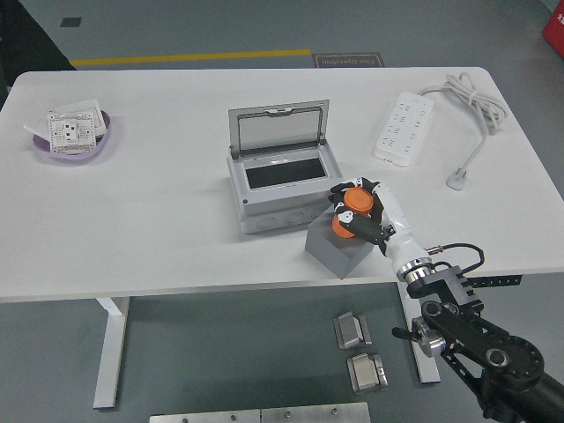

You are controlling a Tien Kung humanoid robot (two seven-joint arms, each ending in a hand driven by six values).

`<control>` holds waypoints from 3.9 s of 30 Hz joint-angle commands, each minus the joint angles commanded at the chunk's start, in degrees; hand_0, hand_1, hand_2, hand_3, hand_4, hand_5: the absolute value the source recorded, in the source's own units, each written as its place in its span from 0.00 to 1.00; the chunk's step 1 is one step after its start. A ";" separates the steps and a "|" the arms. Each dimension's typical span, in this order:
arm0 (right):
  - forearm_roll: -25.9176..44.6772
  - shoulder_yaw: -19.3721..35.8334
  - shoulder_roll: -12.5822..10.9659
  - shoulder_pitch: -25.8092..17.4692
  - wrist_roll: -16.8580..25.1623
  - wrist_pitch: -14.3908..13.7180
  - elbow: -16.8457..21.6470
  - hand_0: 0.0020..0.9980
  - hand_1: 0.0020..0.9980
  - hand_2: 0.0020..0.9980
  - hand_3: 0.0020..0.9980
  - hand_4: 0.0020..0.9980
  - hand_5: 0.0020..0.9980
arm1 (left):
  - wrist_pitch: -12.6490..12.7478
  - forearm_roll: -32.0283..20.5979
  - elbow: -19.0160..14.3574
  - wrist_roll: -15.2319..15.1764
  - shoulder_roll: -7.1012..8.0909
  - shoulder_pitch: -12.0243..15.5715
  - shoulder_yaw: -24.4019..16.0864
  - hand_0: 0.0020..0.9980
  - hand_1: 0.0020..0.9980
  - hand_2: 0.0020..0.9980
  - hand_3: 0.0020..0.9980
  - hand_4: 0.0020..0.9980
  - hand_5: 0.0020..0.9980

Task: Pick up the cylinder from the cube,place it in the box,flap close box

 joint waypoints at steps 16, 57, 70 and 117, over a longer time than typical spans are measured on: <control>-10.22 -1.12 -1.90 6.74 -3.75 -3.95 2.52 0.67 0.52 0.41 0.26 0.12 0.00 | 0.00 -0.47 0.14 -0.01 0.20 -0.05 0.66 0.72 0.69 0.57 0.78 0.78 0.33; -20.27 -44.70 10.12 47.73 -7.72 -3.15 -37.41 0.08 0.20 0.36 0.25 0.13 0.00 | 0.04 -2.19 0.30 0.01 1.77 -1.26 3.39 0.72 0.69 0.57 0.78 0.78 0.33; -22.41 -47.47 11.75 47.80 -6.43 -0.74 -40.20 0.24 0.33 0.48 0.35 0.24 0.00 | 0.03 -1.90 0.23 0.01 1.66 -1.56 3.20 0.72 0.69 0.57 0.78 0.78 0.33; -35.14 -23.46 2.51 41.21 -12.07 2.80 -19.37 0.64 0.62 0.68 0.82 0.91 0.27 | 0.00 -1.69 0.30 -0.05 0.87 -1.08 2.69 0.72 0.69 0.57 0.78 0.79 0.33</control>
